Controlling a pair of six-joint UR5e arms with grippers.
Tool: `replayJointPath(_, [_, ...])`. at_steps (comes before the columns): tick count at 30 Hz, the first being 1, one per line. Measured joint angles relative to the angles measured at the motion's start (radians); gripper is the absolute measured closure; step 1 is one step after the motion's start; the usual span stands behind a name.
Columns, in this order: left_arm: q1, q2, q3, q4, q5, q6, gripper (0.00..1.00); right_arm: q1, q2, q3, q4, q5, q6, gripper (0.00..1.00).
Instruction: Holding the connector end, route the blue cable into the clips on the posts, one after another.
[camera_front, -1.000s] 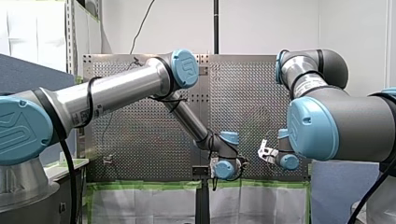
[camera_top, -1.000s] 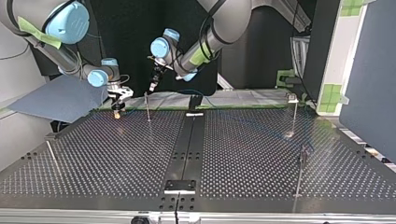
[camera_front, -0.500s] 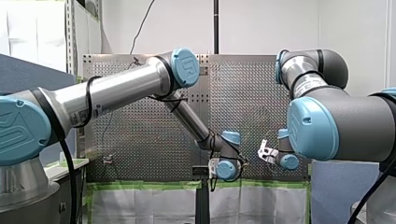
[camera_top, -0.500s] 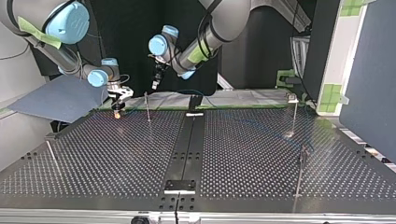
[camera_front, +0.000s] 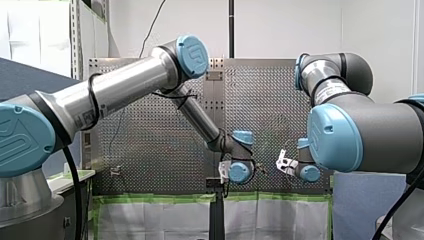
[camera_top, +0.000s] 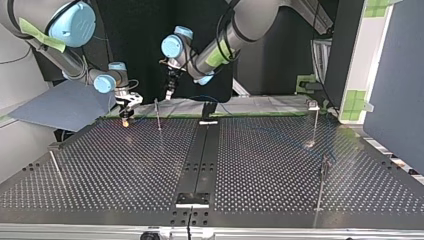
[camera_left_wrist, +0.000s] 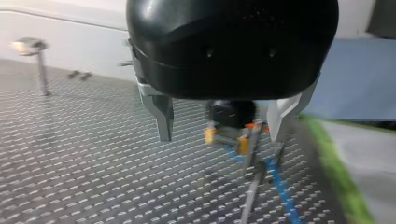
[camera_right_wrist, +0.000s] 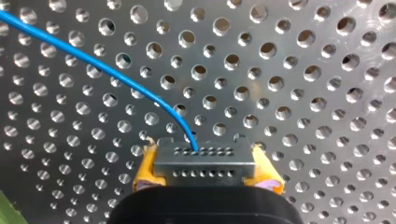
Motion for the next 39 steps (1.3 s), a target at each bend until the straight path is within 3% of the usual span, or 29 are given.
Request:
replayJointPath(6, [0.008,0.049,-0.049,0.049,-0.021,-0.037,0.0,-0.003,0.0,0.0,0.0,-0.006,0.0,1.0])
replayJointPath(20, [0.025,0.17,-0.17,0.15,-0.059,-0.059,0.0,-0.006,0.0,0.0,0.002,-0.011,0.0,1.0])
replayJointPath(32, [0.016,0.287,-0.287,0.119,-0.066,-0.084,0.0,-0.006,0.001,0.0,0.004,-0.012,0.0,1.0])
replayJointPath(39, [0.017,0.343,-0.343,0.138,-0.064,-0.112,0.0,-0.007,0.001,0.0,0.004,-0.012,0.0,1.0])
